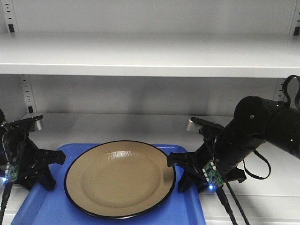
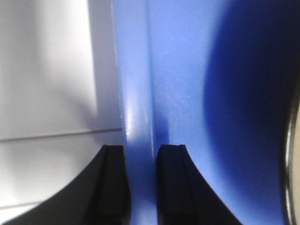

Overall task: Place disk in tray to left cabinet
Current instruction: 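Extend both arms and lower the tray onto the cabinet shelf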

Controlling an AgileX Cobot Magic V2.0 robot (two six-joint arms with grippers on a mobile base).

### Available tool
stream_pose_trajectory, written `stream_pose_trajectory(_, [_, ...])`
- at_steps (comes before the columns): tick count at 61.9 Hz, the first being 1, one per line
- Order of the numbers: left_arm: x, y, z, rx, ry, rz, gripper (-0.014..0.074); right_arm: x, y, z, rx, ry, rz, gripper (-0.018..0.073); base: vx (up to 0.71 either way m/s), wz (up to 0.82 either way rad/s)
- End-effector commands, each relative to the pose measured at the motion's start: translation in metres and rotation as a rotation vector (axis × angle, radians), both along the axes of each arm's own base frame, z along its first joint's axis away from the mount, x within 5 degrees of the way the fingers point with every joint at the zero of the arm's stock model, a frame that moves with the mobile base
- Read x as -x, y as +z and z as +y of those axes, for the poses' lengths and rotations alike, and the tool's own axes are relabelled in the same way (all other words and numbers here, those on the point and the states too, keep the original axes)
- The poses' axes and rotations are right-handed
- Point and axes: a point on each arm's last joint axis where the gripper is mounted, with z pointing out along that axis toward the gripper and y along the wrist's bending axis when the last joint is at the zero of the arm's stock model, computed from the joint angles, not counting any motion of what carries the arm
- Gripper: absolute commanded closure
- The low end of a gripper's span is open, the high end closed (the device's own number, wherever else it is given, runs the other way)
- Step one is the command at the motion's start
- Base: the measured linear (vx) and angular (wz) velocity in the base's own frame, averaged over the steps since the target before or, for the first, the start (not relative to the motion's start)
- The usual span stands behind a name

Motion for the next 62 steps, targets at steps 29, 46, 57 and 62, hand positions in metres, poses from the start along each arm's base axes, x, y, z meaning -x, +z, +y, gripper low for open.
stream_pose_trajectory(29, [0.007,0.031,0.002,0.011,0.015,-0.119,0.0596,0.004,0.034,-0.005,-0.027,-0.003,-0.120,0.0561,0.02,0.00])
stream_pose_trajectory(46, [-0.005,0.037,0.002,0.025,0.053,-0.258,0.0596,0.000,0.036,-0.005,-0.034,-0.016,-0.169,0.0561,0.00,0.00])
stream_pose_trajectory(57, [-0.015,0.036,0.003,0.031,0.076,-0.326,0.0596,-0.009,0.038,-0.008,-0.001,-0.031,-0.270,0.0560,0.00,0.00])
stream_pose_trajectory(62, [-0.022,0.032,0.003,0.032,0.088,-0.354,0.0596,-0.013,0.040,-0.010,0.022,-0.039,-0.333,0.0560,0.00,0.00])
